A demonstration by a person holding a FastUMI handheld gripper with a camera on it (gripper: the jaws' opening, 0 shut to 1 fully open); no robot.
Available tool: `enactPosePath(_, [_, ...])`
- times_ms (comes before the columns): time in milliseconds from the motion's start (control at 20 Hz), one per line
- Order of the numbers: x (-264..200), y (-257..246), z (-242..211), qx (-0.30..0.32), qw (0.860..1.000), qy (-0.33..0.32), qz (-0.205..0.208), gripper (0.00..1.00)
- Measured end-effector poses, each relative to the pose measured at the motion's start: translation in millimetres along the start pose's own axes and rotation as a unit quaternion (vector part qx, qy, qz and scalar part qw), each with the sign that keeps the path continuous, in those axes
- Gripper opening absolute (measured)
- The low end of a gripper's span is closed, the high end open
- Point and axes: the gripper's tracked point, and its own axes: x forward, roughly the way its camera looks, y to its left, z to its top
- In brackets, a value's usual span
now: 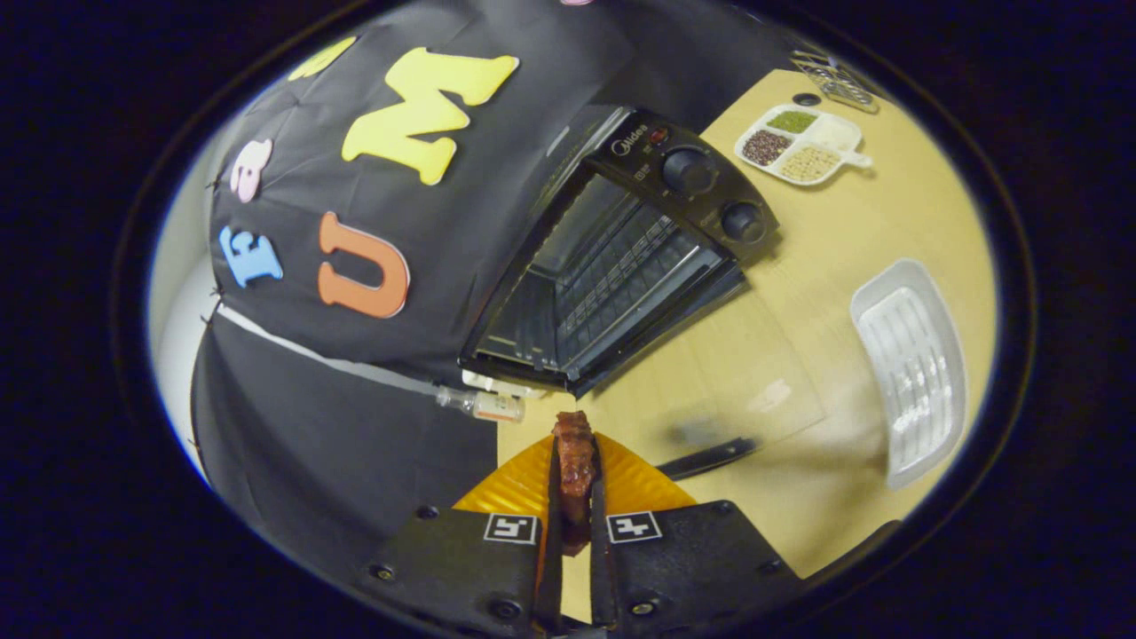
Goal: Open the toaster oven, put the food inside, and close the toaster oven door.
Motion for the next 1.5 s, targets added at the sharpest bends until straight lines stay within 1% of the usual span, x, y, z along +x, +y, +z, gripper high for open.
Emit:
enactPosePath(100, [22, 2, 9, 0.032, 0.999, -0.031, 0.005, 0.16])
enactPosePath(250, [51, -7, 26, 0.064, 0.994, -0.085, -0.006, 0.15])
enactPosePath(400, [78, -15, 44, 0.113, 0.986, -0.123, -0.014, 0.16])
enactPosePath(500, [92, -20, 59, 0.127, 0.981, -0.148, -0.022, 0.16])
enactPosePath(850, [134, -2, 95, 0.121, 0.967, -0.222, -0.022, 0.15])
enactPosePath(1000, [151, -3, 104, 0.125, 0.963, -0.235, -0.029, 0.16])
enactPosePath(1100, [158, -13, 105, 0.128, 0.961, -0.24, -0.05, 0.16])
enactPosePath(1200, [162, -14, 105, 0.124, 0.962, -0.237, -0.049, 0.16])
enactPosePath(1300, [161, -17, 105, 0.095, 0.964, -0.238, -0.076, 0.2])
enactPosePath(1350, [161, -20, 106, 0.075, 0.964, -0.238, -0.093, 0.25])
enactPosePath(1400, [159, -22, 108, 0.052, 0.963, -0.242, -0.108, 0.27])
enactPosePath(1450, [157, -23, 112, 0.03, 0.961, -0.247, -0.118, 0.34])
enactPosePath(1500, [155, -24, 115, 0.005, 0.96, -0.25, -0.125, 0.37])
